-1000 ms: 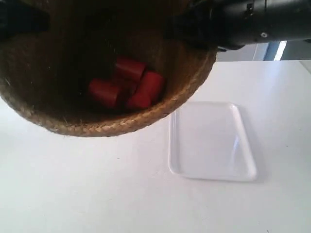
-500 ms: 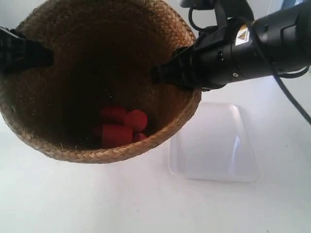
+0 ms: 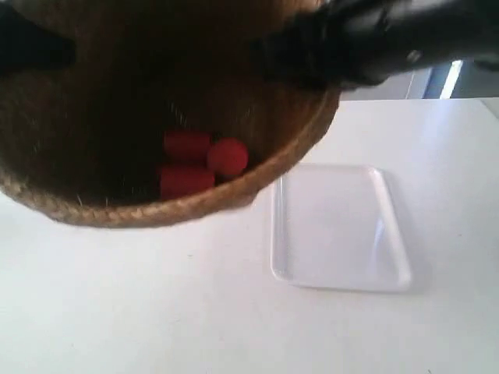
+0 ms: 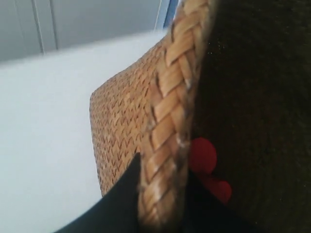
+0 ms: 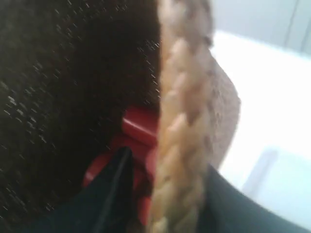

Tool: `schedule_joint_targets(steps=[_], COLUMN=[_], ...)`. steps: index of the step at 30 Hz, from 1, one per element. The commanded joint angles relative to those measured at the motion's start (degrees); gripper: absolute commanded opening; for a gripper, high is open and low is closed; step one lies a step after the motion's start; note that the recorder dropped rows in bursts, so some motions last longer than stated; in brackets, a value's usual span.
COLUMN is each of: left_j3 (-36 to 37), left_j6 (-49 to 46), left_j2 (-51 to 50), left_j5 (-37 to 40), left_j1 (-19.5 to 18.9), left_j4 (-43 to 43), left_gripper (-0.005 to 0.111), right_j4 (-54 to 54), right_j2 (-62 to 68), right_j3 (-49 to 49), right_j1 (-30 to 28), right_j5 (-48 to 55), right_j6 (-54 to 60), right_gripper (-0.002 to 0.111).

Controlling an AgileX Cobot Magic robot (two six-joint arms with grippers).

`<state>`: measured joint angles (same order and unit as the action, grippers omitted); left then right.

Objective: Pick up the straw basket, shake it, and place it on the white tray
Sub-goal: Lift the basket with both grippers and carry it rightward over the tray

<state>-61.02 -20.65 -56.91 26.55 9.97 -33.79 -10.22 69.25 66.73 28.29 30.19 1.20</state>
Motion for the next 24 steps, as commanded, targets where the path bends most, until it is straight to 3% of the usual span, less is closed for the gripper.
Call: schedule_joint_targets(steps=[1,2,6,21,24], left_j3=[7.2,7.4,6.3,6.2,-4.3], left_j6=[-1.3,0.2,-4.9,-6.3,-6.1], left_j2=[-3.2,-4.0,-2.4,-5.6,-2.2], left_j5=[-2.3,-1.2,-3.2,-6.2,4.7], left_j1=[-0.3,-0.8,0.0,-0.6,-0.6], left_j4=[-2.3,-2.6,-6.9,-6.2,-7.5], left_gripper=[0.000,0.000,0.000,0.000,0.000], right_j4=[0.2,-0.1,-3.0,-2.5,-2.1], right_j2=[4.8,7.6,5.9,11.8,4.8], right_j3=[-7.1,-6.8,-6.7,-6.7,3.8], right_j1=[0.7,-0.4,0.2,0.2,0.7], right_j5=[-5.8,-1.7,-5.0,-7.3,4.2], right_j6=[3.2,1.6,2.5,4.0,5.0], right_gripper=[0.000,0.000,0.000,0.000,0.000])
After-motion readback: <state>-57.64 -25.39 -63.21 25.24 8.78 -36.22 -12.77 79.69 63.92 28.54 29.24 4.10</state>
